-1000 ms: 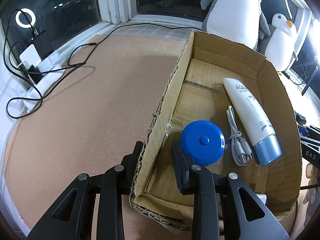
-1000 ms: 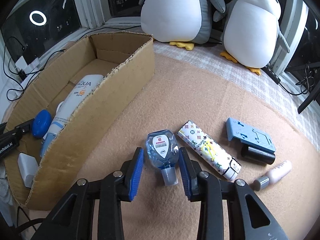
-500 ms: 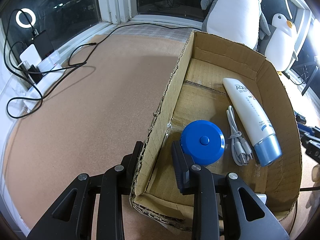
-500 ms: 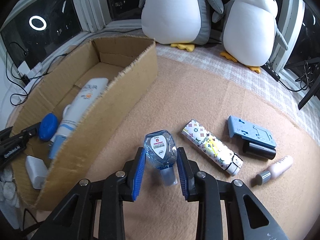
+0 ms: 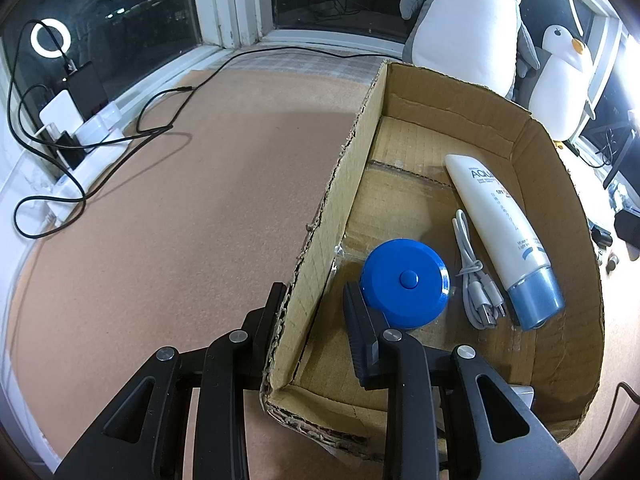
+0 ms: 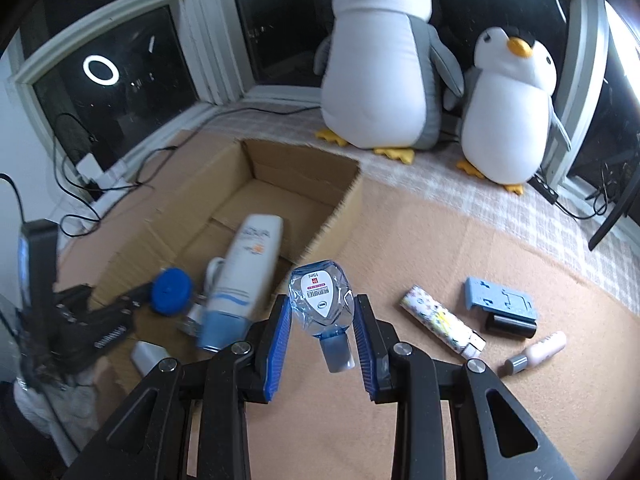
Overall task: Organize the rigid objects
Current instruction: 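Carry the sanitizer bottle into the box and open the right gripper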
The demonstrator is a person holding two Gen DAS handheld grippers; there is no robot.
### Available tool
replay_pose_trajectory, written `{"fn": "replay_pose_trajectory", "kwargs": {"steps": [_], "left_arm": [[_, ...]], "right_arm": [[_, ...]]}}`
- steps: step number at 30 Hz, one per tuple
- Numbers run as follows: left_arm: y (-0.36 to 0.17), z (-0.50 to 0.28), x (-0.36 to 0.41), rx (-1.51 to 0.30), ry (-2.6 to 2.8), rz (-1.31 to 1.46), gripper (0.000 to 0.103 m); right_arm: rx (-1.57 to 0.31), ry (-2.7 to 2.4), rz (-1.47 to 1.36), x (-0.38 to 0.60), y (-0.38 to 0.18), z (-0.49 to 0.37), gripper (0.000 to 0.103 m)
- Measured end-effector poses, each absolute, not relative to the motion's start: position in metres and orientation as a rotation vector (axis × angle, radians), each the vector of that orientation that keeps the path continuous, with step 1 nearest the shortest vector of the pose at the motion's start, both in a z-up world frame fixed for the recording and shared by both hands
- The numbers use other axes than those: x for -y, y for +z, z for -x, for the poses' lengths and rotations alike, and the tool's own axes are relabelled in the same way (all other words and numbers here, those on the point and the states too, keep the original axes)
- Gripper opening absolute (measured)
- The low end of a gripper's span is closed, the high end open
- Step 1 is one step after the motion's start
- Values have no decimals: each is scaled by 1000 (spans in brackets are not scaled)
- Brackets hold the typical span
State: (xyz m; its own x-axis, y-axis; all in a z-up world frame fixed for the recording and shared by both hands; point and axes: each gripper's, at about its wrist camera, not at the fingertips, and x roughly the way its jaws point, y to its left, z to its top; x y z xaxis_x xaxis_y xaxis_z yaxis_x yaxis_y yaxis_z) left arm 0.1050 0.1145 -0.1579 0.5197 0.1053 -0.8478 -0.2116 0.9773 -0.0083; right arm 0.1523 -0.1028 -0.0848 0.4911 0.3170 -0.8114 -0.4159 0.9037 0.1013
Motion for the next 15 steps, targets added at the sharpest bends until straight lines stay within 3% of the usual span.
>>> {"fn": "replay_pose_trajectory", "kwargs": {"steps": [15], "left_arm": [[-158, -105, -114, -1008, 189, 117, 27]], "right_arm": [[-938, 562, 101, 49, -69, -141, 28]]}}
